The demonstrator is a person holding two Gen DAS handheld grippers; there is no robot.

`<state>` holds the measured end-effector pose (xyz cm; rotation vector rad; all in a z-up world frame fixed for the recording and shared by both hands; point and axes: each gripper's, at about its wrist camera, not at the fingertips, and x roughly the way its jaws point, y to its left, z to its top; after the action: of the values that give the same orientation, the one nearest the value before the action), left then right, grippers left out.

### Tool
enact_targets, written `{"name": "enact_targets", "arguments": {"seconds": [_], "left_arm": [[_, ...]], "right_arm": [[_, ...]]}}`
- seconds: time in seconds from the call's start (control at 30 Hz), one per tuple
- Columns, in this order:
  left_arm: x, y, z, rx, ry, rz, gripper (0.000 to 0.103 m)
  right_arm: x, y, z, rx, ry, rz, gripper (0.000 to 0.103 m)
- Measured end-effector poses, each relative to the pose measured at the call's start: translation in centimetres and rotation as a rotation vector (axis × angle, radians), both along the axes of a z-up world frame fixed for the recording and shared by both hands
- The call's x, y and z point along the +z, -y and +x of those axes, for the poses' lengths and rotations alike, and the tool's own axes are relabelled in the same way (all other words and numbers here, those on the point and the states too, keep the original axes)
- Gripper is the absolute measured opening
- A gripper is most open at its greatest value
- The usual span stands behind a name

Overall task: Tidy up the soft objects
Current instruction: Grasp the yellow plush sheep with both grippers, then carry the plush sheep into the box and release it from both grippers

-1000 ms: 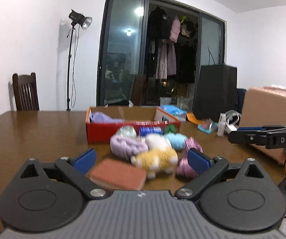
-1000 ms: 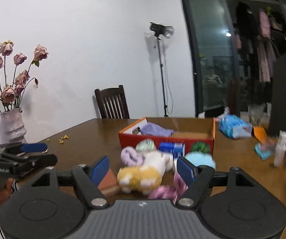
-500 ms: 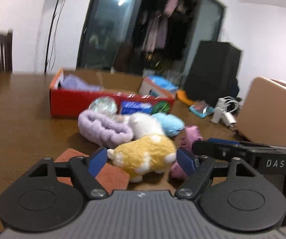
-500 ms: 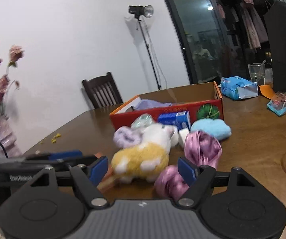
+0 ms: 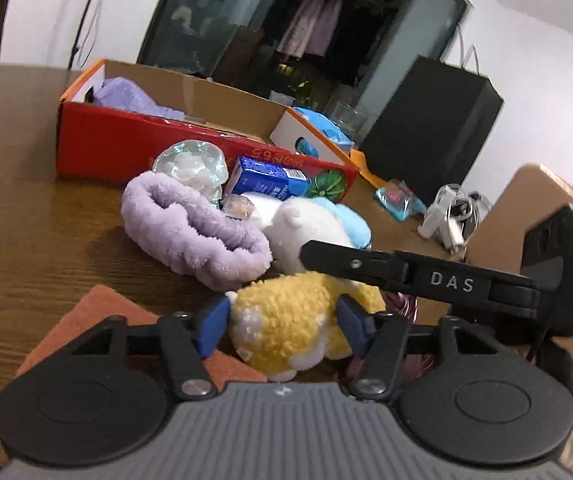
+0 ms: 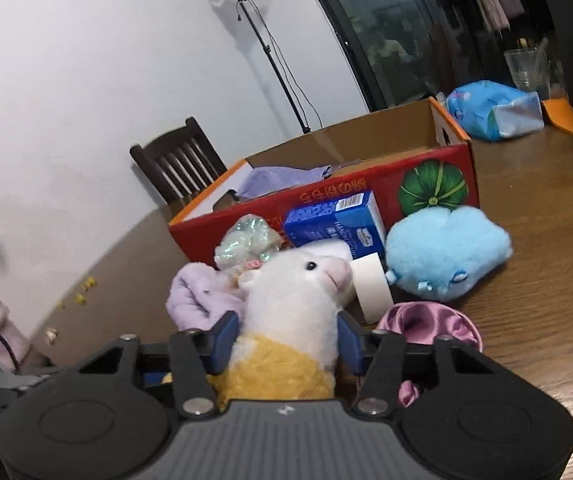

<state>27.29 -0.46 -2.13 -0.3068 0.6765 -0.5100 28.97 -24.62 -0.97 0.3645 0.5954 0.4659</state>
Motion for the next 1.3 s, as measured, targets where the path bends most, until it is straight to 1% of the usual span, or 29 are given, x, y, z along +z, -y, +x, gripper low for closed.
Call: {"name": "enact_targets", "arguments": {"seconds": [0.03, 0.07, 0.17, 0.23, 0.27, 0.33, 0.4, 0.53, 0.6, 0.63, 0.67, 0.73, 0.8, 0.87, 1.0, 1.1, 1.13, 1.17, 1.23, 1.3], "left_arm": [[0.4, 0.0, -0.1, 0.001, 0.006, -0.015, 0.057], [1.0, -0.1, -0.7, 0.001, 0.031, -0.034, 0.057], [3.2, -0.7, -3.7, -0.007, 0.100, -0.076, 0.055], [4.0, -1.0, -5.6, -0.012, 0.120, -0.096, 0.055], [4.0, -1.2, -6.6, -0.017, 0.117, -0.102, 0.055], [3.3, -1.4, -8.5, -0.019, 0.084, -0.104, 0.055], [2.2, -1.4, -10.5, -0.011, 0.038, -0.102, 0.055], [0.3, -1.4, -13.4, -0.007, -0.011, -0.081, 0.055], [-0.6, -1.4, -13.8, 0.009, -0.037, -0.077, 0.057], [-0.9, -1.5, -13.8, 0.018, -0.042, -0.081, 0.061], [-0.9, -1.5, -13.9, 0.021, -0.044, -0.079, 0.062], [-0.4, -1.4, -14.5, 0.030, -0.021, -0.068, 0.063], [-0.2, -1.6, -15.1, 0.018, 0.002, -0.081, 0.064], [-0.1, -1.5, -15.2, 0.018, 0.008, -0.091, 0.064], [-0.5, -1.6, -14.9, 0.045, 0.010, -0.102, 0.064], [-1.0, -2.1, -13.9, 0.051, -0.017, -0.147, 0.064], [-1.3, -2.2, -13.7, 0.042, -0.025, -0.162, 0.062], [-1.5, -2.2, -13.4, 0.036, -0.040, -0.172, 0.053], [-1.9, -1.9, -13.3, 0.021, -0.058, -0.182, 0.049], [-1.9, -2.0, -13.6, 0.030, -0.054, -0.187, 0.047]], "right_arm": [[0.3, 0.3, -0.3, -0.007, 0.008, 0.018, 0.043], [0.9, 0.6, -0.9, -0.016, 0.029, 0.045, 0.042], [2.7, 1.6, -3.3, -0.018, 0.081, 0.116, 0.041], [3.6, 1.9, -5.7, -0.003, 0.112, 0.136, 0.041], [3.8, 1.9, -6.6, 0.001, 0.112, 0.145, 0.041], [3.6, 1.8, -8.7, 0.004, 0.100, 0.152, 0.041], [2.9, 1.4, -10.7, 0.008, 0.081, 0.129, 0.041], [0.9, 1.0, -13.7, -0.003, 0.025, 0.111, 0.041], [0.1, 0.8, -14.2, -0.008, 0.005, 0.084, 0.041], [-0.2, 0.8, -14.4, -0.022, 0.000, 0.081, 0.045], [-0.4, 0.9, -14.6, -0.037, -0.003, 0.089, 0.046], [-0.4, 1.4, -15.2, -0.054, 0.002, 0.100, 0.048], [-0.3, 1.9, -16.0, -0.070, 0.024, 0.093, 0.053], [-0.1, 2.3, -16.6, -0.082, 0.047, 0.088, 0.060], [-0.2, 2.2, -17.6, -0.077, 0.057, 0.080, 0.060], [-0.6, 1.6, -17.9, -0.059, 0.055, 0.076, 0.060], [-0.8, 1.4, -17.8, -0.059, 0.052, 0.077, 0.060], [-1.0, 1.3, -17.8, -0.059, 0.050, 0.080, 0.060], [-1.5, 0.9, -17.5, -0.049, 0.034, 0.080, 0.058], [-1.5, 0.8, -17.5, -0.047, 0.047, 0.070, 0.053]]}}
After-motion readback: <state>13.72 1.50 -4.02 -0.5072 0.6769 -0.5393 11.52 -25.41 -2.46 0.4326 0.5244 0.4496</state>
